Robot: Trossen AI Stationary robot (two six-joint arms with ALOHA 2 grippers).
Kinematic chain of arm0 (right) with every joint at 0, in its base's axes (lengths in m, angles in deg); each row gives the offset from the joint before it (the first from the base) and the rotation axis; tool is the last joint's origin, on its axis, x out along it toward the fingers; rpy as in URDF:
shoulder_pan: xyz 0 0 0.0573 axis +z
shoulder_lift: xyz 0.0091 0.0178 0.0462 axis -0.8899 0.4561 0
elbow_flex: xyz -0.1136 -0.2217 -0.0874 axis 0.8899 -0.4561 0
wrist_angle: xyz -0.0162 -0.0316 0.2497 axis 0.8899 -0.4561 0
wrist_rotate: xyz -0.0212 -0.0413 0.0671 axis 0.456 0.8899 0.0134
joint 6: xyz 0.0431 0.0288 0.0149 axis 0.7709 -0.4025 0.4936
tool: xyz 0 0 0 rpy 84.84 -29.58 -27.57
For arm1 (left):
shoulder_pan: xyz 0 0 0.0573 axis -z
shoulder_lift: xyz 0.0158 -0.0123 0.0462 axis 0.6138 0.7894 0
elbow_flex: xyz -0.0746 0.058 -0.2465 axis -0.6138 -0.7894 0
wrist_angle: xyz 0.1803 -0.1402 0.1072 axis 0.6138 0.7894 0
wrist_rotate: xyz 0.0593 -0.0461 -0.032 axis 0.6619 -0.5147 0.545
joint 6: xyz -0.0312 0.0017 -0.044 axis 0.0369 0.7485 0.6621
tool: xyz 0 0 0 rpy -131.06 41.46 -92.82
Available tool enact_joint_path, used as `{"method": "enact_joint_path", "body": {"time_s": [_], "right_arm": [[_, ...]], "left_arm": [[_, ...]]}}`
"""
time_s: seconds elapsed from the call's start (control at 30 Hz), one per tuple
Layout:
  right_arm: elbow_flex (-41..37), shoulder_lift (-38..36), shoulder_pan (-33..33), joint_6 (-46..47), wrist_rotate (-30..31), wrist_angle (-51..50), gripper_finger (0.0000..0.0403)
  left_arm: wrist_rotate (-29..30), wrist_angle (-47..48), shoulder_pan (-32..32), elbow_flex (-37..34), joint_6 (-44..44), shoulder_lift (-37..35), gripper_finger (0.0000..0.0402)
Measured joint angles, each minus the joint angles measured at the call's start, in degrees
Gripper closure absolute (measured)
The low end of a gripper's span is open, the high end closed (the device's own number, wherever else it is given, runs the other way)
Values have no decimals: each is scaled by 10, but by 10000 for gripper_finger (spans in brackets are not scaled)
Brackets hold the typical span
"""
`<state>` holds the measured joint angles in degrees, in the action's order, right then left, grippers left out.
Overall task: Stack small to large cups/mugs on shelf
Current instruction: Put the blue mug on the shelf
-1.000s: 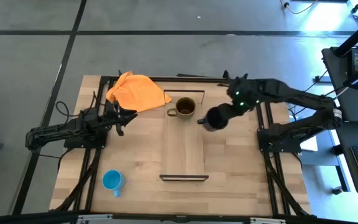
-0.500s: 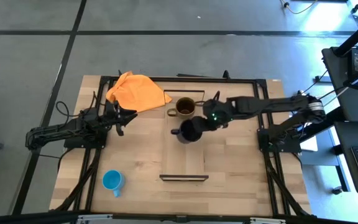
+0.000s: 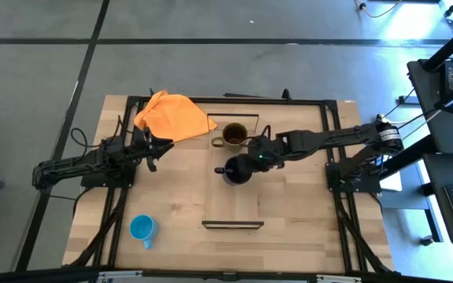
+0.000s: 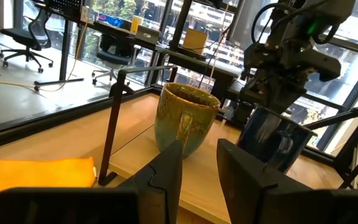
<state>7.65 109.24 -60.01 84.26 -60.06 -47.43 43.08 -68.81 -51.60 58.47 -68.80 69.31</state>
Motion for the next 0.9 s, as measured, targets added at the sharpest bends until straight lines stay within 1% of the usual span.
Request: {"method": "enact_joint_path", "body": {"time_s": [0.47,0.57,0.73,0.9], "right_arm": [[0,17,-19,-5,6,20,367],[0,31,-19,-6,-5,51,368],[1,42,-22,-7,2,90,369],[3,42,-23,-10,2,53,367]], "left_arm": [[0,0,0,0,0,0,308],[0,0,0,0,0,0,308],[0,0,0,0,0,0,308],[0,0,0,0,0,0,308]]}}
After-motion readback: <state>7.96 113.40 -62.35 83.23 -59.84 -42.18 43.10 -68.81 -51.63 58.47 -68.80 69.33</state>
